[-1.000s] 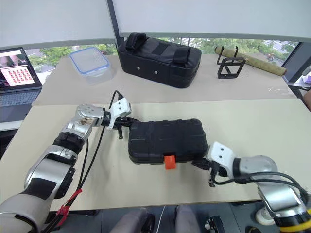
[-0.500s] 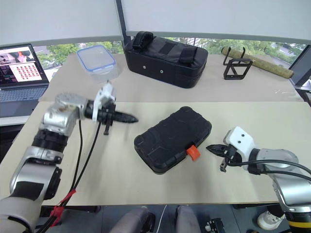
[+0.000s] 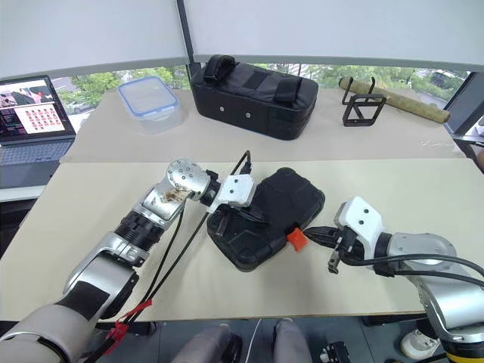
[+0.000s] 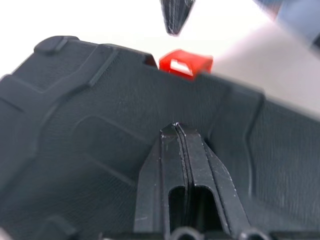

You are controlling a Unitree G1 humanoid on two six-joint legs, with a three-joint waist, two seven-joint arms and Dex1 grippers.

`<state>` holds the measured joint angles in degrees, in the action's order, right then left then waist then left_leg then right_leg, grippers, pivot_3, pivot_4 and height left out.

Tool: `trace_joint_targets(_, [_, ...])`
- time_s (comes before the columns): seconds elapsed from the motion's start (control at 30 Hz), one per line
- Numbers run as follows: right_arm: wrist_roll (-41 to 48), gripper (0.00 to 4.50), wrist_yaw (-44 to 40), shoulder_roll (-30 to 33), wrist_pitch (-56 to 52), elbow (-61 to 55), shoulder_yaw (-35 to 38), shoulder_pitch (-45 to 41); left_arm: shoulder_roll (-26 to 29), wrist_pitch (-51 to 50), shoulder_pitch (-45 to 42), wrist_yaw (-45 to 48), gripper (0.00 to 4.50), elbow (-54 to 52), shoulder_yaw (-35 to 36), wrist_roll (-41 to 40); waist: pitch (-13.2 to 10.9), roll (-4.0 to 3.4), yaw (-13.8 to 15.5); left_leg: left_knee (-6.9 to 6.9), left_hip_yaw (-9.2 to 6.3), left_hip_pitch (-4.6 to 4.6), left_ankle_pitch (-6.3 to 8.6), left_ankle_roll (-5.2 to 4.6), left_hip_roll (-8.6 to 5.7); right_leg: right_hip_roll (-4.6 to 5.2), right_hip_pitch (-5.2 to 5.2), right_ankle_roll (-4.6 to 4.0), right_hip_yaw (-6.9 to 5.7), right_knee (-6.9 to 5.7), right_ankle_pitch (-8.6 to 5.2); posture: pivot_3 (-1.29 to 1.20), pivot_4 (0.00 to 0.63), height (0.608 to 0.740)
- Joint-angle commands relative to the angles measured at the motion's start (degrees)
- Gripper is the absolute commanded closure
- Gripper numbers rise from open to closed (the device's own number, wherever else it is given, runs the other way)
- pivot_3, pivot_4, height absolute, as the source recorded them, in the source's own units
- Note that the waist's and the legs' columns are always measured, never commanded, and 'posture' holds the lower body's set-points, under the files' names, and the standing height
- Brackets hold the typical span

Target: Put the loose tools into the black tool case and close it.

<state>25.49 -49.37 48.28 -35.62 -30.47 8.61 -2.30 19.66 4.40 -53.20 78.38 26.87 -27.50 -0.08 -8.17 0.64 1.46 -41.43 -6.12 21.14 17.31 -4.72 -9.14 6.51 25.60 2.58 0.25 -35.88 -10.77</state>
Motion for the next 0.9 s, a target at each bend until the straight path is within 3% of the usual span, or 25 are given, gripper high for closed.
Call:
trace_joint_targets(0.03, [0.9, 4.5, 1.7, -0.7, -1.2, -2.5, -0.6, -1.5, 1.4, 0.1, 3.3, 0.0, 4.46, 6.3, -4.7, 6.5, 0.1, 0.1, 0.0, 0.15, 0.0, -0.17, 0.13, -0.02, 0.0, -0.01, -0.2, 0.03, 0.0, 0.08, -0.02, 0.0, 0.15, 0.717])
trace_joint_targets(0.17, [-1.4, 4.5, 2.9, -1.6, -0.1, -1.5, -4.4, -1.8, 1.1, 0.0, 3.1, -0.1, 4.46, 6.3, -4.1, 5.9, 0.4, 0.37, -0.1, 0.54, 0.01, -0.89, 0.33, -0.27, -0.02, -0.08, -0.72, 0.15, 0.05, 0.21, -0.09, 0.0, 0.15, 0.717])
trace_joint_targets(0.37, [-4.2, 4.5, 3.1, -1.6, 0.5, 0.9, -7.7, -1.8, 0.7, -0.2, 2.9, -0.7, 4.46, 6.2, -3.1, 5.1, 0.6, 0.43, -0.1, 0.54, 0.1, -0.91, 0.25, -0.12, -0.03, -0.14, -0.65, 0.16, 0.04, 0.12, -0.1, 0.0, 0.15, 0.717])
trace_joint_targets(0.6, [-4.5, 4.5, 1.1, 2.3, -0.1, -0.8, -7.6, 5.7, -0.3, -0.9, 2.3, -1.7, 4.46, 6.1, -1.7, 4.2, 0.6, 0.44, 0.5, 0.53, 0.14, -0.9, 0.26, -0.12, -0.05, -0.28, -0.64, 0.17, 0.05, 0.14, -0.11, 0.0, 0.15, 0.717])
trace_joint_targets(0.9, [-4.0, 4.5, 3.0, 0.0, 0.4, -0.3, -6.7, 7.3, -0.6, -2.0, 2.1, -1.0, 4.46, 5.1, -0.8, 3.0, 0.6, 0.45, 0.5, 0.56, 0.19, -0.89, 0.27, -0.1, -0.02, -0.23, -0.6, 0.18, 0.2, 0.14, -0.11, 0.0, 0.15, 0.717])
